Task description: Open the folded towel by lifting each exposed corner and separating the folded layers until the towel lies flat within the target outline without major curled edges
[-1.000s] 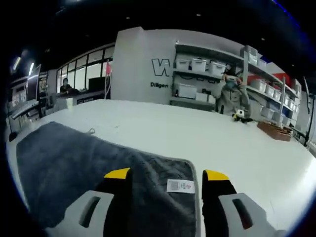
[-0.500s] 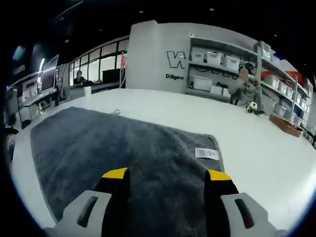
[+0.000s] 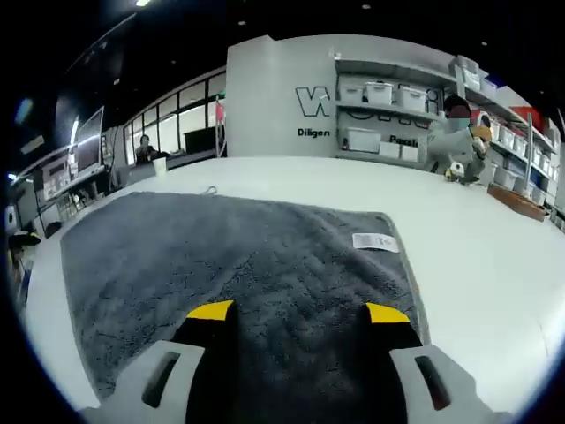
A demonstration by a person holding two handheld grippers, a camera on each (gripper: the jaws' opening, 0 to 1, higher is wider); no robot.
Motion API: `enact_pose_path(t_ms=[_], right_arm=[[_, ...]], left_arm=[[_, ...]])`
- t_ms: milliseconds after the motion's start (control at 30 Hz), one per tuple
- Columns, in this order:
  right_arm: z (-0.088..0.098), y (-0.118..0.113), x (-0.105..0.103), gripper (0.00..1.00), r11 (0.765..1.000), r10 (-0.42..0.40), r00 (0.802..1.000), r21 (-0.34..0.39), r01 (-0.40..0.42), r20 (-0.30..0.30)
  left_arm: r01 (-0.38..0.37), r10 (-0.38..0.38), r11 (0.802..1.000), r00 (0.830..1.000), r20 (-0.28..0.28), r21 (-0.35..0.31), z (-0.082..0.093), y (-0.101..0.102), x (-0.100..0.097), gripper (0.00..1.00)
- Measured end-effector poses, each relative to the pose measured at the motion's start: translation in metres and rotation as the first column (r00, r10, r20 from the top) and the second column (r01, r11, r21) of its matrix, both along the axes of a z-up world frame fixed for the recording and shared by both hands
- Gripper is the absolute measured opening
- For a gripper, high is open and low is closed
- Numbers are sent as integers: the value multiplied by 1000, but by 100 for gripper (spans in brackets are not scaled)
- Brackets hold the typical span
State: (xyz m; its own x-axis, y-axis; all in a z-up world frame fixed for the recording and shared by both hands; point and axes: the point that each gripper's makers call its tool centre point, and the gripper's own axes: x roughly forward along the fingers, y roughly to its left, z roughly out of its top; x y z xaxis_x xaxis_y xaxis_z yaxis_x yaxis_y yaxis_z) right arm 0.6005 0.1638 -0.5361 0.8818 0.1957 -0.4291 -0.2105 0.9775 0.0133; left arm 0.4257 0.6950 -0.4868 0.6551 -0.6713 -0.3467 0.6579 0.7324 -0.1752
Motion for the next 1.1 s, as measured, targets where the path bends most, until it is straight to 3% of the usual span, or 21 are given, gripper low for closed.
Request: enact_pose_path(t_ms=[467, 600, 767, 1100], right_arm=[[3, -10, 7, 56, 1000, -7, 1000, -17, 7, 14], [13, -14, 5, 57, 997, -21, 1000, -69, 23, 21], [24, -13, -9, 57, 995, -29, 999, -96, 31, 27], [4, -11, -38, 62, 996, -40, 998, -80, 37, -40]], left_arm=[[-10, 10, 1000, 1000, -1, 2, 1, 6, -2, 97], [-4, 4, 1000, 1000, -1, 2, 1, 5, -3, 97], [-3, 3, 1000, 1000, 2, 3, 3, 5, -3, 97], [18, -18, 1000, 1000, -6, 2, 0, -3, -2, 97]])
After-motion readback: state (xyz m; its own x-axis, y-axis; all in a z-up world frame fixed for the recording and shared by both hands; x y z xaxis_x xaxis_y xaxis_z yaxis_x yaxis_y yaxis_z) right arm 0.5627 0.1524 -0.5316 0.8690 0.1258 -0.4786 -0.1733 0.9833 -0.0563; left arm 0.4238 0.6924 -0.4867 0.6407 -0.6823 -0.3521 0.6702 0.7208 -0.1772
